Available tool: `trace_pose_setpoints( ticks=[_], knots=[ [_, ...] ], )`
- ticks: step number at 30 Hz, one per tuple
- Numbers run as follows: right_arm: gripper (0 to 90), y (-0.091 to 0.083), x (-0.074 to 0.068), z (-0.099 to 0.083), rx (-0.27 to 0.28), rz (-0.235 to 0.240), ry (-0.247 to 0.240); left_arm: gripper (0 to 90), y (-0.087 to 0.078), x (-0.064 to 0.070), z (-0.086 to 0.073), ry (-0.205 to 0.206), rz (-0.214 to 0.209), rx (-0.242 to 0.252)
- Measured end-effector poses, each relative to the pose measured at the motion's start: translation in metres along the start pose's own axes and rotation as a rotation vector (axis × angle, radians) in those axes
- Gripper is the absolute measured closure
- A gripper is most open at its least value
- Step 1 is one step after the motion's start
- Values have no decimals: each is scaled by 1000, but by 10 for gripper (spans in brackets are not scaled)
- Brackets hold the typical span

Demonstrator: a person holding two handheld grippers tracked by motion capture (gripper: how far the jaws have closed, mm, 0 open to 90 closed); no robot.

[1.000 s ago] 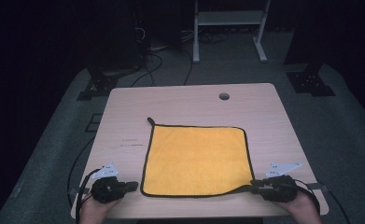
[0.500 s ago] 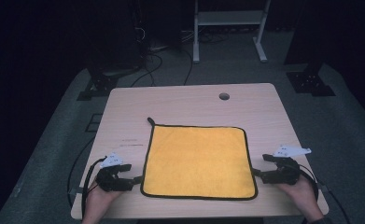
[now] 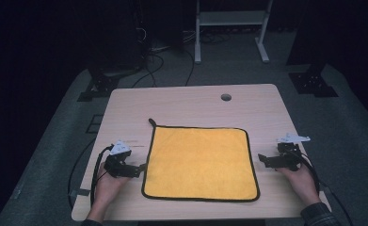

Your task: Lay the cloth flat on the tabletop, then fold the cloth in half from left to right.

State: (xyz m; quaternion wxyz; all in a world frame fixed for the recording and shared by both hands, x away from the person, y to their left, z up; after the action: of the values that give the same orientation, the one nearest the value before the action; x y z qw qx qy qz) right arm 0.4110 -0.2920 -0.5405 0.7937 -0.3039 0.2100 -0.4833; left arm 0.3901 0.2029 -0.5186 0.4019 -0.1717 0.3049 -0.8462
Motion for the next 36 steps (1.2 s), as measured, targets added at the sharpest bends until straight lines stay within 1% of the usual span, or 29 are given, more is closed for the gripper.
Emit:
trace_pose_setpoints(
  ticks=[1, 2, 4, 5, 6, 7, 9, 11, 14, 16, 19, 20, 22, 23, 25, 27, 32, 34, 36],
  knots=[
    [18, 2, 3, -3, -10, -8, 6, 62, 2, -2, 1, -4, 2, -4],
    [13, 5, 10, -7, -29, -30, 11, 62, 4, -4, 2, -10, 6, 8],
    [5, 6, 12, -8, -22, -34, 11, 63, 8, -8, 4, -21, 19, 10],
    [5, 5, 14, -8, -18, -40, 16, 63, 9, -10, 4, -19, 24, -2],
    [5, 5, 15, -8, -18, -43, 20, 63, 11, -13, 4, -13, 36, -6],
    [5, 5, 17, -9, -19, -45, 19, 63, 13, -15, 6, -17, 43, -6],
    [5, 5, 17, -9, -19, -45, 18, 64, 16, -18, 8, -30, 51, -3],
    [5, 5, 17, -9, -19, -44, 16, 64, 21, -20, 10, -29, 65, -6],
    [5, 5, 17, -9, -19, -42, 14, 72, 27, -21, 13, -36, 72, 2],
    [5, 5, 16, -9, -19, -36, 12, 73, 32, -22, 13, -32, 88, -8],
    [5, 5, 15, -8, -19, -30, 7, 74, 38, -25, 12, -44, 104, -12],
    [5, 5, 15, -8, -20, -29, 7, 74, 39, -26, 11, -42, 109, -18],
    [5, 5, 15, -8, -20, -29, 7, 76, 42, -26, 9, -40, 109, -50],
    [5, 5, 15, -8, -20, -29, 7, 76, 43, -26, 8, -33, 116, -58],
    [5, 5, 14, -8, -19, -28, 5, 77, 43, -25, 8, -26, 122, -55],
    [5, 5, 14, -8, -20, -28, 6, 130, 43, -24, 9, -17, 119, -41],
    [5, 5, 14, -9, -20, -28, 4, 215, 42, -19, 10, -7, 105, -17],
    [5, 5, 14, -9, -20, -28, 4, 299, 41, -15, 10, -1, 91, -6],
    [5, 5, 14, -9, -20, -29, 3, 385, 40, -11, 10, 7, 78, -11]
  ],
)
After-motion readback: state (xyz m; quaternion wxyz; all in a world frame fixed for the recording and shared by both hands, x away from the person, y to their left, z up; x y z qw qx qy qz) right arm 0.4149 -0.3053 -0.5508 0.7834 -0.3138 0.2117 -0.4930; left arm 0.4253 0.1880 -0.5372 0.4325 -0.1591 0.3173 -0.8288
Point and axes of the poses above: each handheld gripper's, and its own axes: y roughly forward along the jaws, z roughly out of its top, x roughly to its right, the point moved 9 cm from there along y, roughly forward along the jaws, and after that the axes turned 1 degree about z, right-handed, at the moved point
